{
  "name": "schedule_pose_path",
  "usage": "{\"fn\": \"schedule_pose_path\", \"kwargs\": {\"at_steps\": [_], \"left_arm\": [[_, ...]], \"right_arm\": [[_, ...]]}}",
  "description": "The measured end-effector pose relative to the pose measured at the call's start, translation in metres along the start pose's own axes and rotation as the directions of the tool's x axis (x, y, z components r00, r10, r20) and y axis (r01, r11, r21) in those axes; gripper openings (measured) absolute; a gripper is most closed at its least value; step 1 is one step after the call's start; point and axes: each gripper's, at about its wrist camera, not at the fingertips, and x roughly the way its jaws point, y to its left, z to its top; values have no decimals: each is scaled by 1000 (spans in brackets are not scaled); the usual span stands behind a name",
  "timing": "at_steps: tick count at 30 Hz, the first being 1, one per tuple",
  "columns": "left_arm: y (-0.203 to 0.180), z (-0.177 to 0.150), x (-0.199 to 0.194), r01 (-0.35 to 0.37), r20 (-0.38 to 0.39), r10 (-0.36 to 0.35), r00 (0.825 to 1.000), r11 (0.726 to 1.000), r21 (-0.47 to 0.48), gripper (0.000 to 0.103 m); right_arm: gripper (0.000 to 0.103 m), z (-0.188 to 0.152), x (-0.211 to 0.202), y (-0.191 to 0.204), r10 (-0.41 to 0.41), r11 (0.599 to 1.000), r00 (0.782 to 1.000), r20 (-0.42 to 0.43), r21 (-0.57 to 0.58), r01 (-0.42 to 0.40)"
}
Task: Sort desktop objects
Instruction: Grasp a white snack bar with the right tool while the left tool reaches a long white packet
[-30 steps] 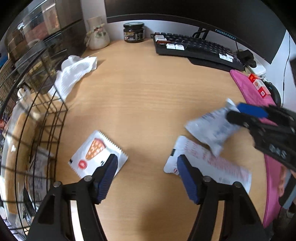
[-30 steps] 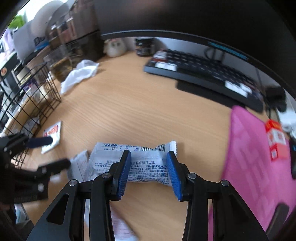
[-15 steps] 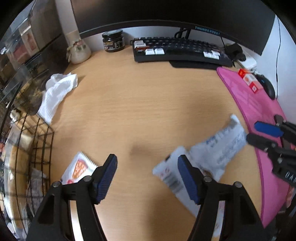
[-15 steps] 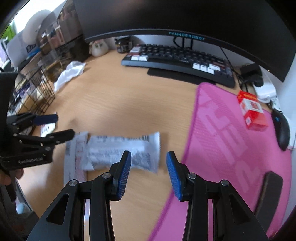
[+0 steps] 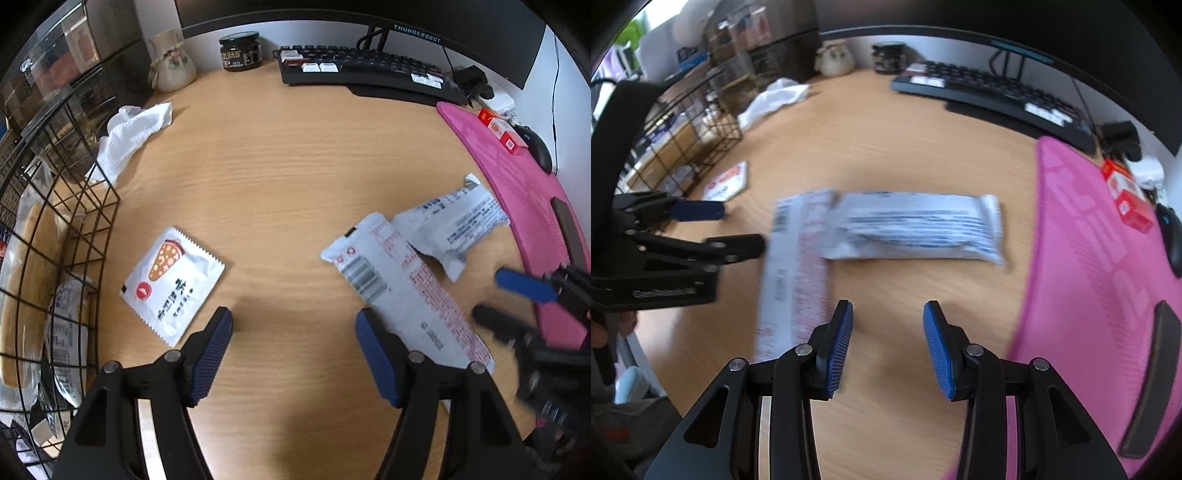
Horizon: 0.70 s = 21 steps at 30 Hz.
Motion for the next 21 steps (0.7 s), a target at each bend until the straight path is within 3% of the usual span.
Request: {"fn": "schedule_pose_path", "kwargs": {"at_steps": [7,13,20,21], "left_arm": [[11,9,-5,-9,10,9,1000,1000,-19,74],[-8,5,-23,35,31,-36,999,999,19,78],[-39,1,2,61,-22,-59,998,995,85,79],[-39,1,3,58,-9,-57,998,994,90,80]], "right_arm": [[41,6,3,24,84,996,996,8,0,-84],[41,6,-18,-19,16,996,999,36,89,-19],[41,0,-23,-48,-27,989,999,37,147,21],[45,-1,-22,-52,-31,986,999,34,163,26]]}}
